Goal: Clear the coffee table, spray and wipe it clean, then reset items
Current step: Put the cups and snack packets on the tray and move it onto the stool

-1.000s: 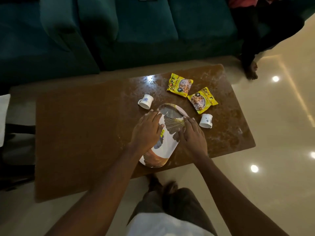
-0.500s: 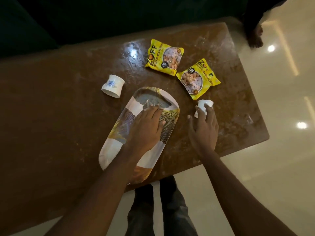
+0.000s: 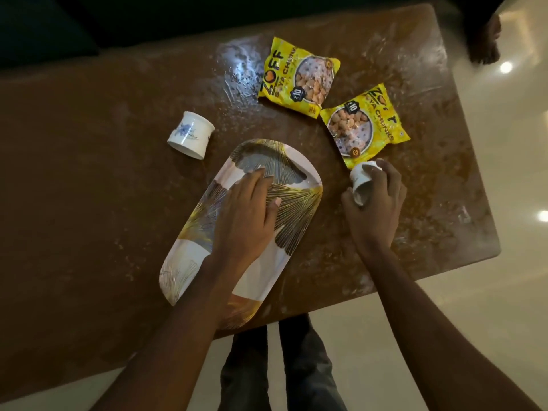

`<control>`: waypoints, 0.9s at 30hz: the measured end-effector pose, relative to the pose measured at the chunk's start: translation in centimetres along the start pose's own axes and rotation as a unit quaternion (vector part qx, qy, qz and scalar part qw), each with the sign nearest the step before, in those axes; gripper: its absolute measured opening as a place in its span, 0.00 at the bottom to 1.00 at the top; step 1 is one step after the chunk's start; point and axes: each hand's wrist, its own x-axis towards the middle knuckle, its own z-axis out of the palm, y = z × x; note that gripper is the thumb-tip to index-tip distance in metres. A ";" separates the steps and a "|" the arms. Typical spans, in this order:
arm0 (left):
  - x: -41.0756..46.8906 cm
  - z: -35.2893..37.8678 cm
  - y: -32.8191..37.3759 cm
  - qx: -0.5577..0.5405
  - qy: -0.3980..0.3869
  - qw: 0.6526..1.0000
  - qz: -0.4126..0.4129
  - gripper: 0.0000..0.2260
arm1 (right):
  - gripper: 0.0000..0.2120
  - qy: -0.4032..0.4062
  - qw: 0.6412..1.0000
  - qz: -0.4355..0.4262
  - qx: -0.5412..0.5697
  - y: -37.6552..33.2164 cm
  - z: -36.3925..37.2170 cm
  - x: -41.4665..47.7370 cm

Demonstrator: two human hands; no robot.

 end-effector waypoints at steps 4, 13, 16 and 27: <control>0.8 -2.1 -1.0 0.026 0.079 0.996 -0.034 0.17 | 0.23 -0.021 0.997 -0.044 0.055 -3.2 -0.2 -1.8; 4.2 -4.6 -6.8 0.111 0.139 0.971 -0.160 0.29 | 0.23 -0.061 0.992 -0.064 0.094 -8.8 0.8 -4.6; 5.5 -4.6 -8.2 0.078 0.106 0.971 -0.198 0.33 | 0.23 -0.080 0.990 -0.059 0.097 -9.3 1.3 -4.9; 3.0 -7.8 -6.4 -0.059 0.097 0.979 -0.169 0.33 | 0.25 -0.130 0.988 -0.034 0.075 -9.6 1.8 -7.2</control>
